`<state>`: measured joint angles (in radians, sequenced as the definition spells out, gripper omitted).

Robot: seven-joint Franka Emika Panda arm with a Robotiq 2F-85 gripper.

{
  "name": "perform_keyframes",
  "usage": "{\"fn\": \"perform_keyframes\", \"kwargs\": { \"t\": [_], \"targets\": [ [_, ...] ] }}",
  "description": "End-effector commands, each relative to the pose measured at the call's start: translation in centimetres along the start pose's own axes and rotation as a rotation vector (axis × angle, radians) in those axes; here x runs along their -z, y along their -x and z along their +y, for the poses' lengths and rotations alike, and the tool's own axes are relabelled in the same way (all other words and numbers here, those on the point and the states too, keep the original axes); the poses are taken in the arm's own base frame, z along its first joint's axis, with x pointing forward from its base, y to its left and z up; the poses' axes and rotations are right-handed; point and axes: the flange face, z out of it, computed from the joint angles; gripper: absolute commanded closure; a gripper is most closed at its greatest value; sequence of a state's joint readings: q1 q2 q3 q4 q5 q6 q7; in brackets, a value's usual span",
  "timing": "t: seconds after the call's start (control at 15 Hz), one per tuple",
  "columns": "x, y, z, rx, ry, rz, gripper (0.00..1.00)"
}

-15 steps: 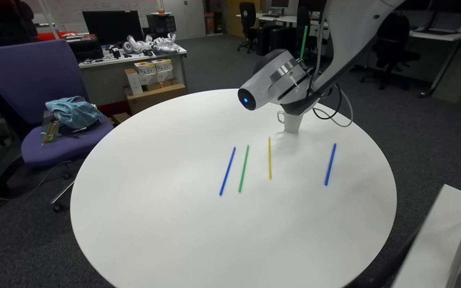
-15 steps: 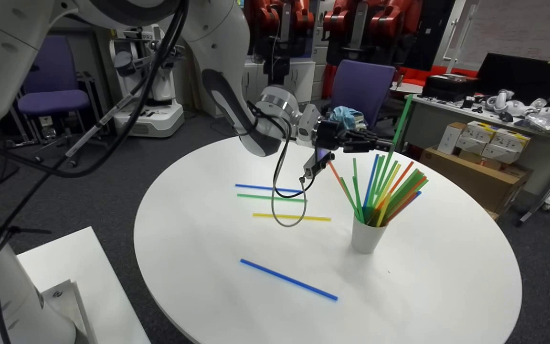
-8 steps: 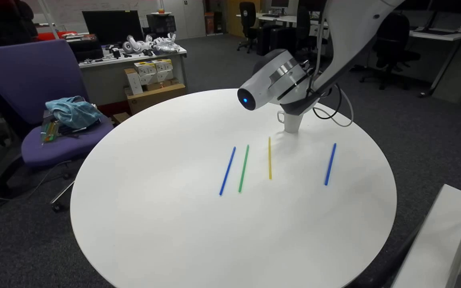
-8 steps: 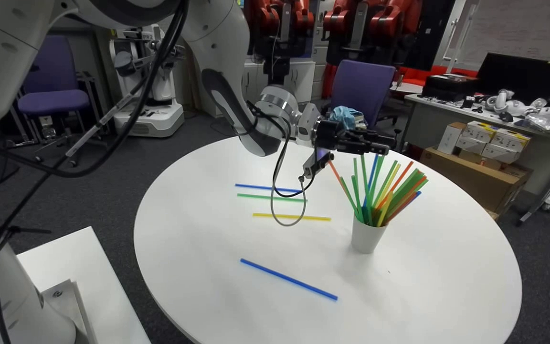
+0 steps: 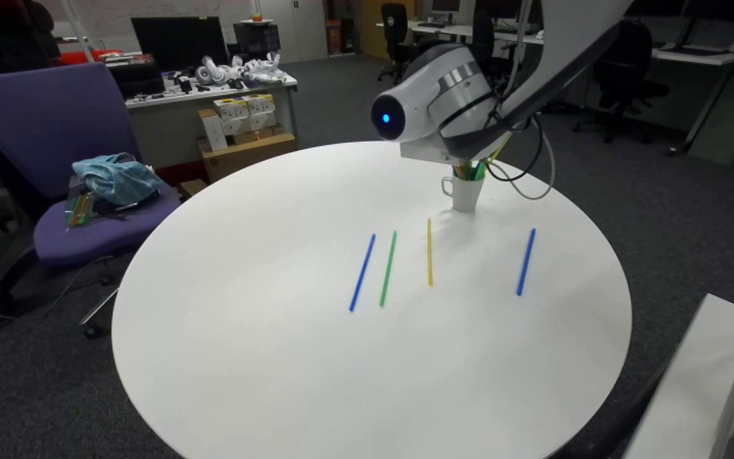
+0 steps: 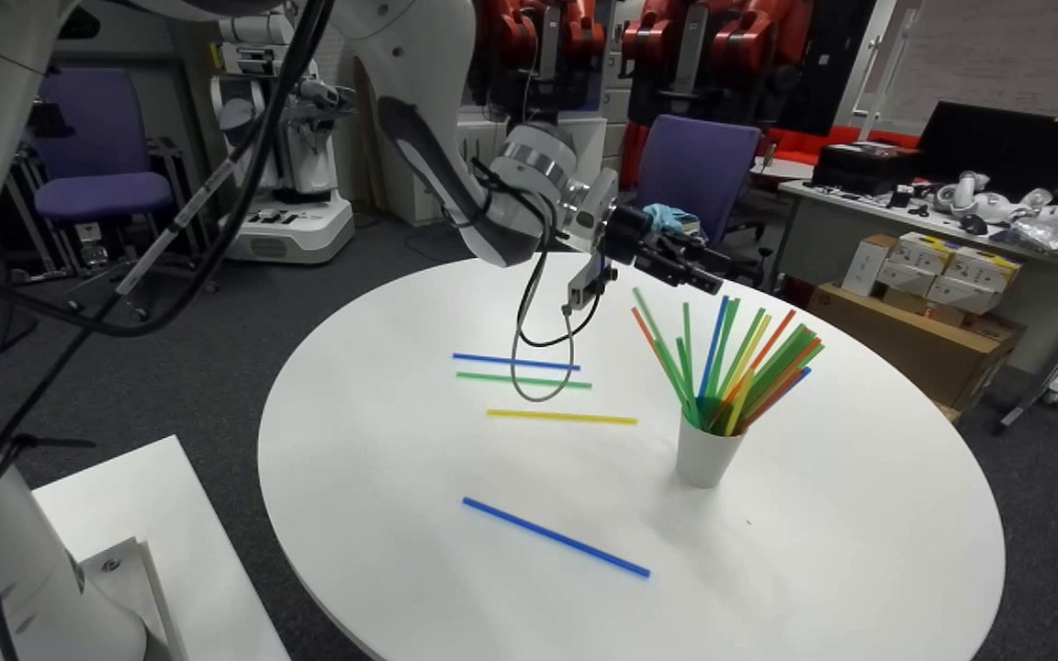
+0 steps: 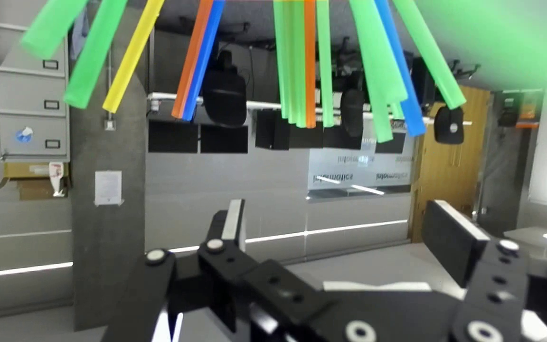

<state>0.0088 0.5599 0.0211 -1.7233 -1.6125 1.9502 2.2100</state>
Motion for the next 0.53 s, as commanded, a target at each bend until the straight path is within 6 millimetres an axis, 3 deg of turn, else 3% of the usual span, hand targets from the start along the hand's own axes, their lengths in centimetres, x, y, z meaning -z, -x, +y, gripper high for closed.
{"fn": "perform_keyframes", "kwargs": {
  "t": [0.0, 0.27, 0.47],
  "targets": [
    [0.9, -5.1, 0.6, 0.022, -0.049, -0.154, 0.00],
    [1.5, -8.2, 0.9, 0.067, -0.116, -0.356, 0.00],
    [2.5, -8.8, 1.1, 0.120, -0.173, -0.509, 0.00]
  ]
}}
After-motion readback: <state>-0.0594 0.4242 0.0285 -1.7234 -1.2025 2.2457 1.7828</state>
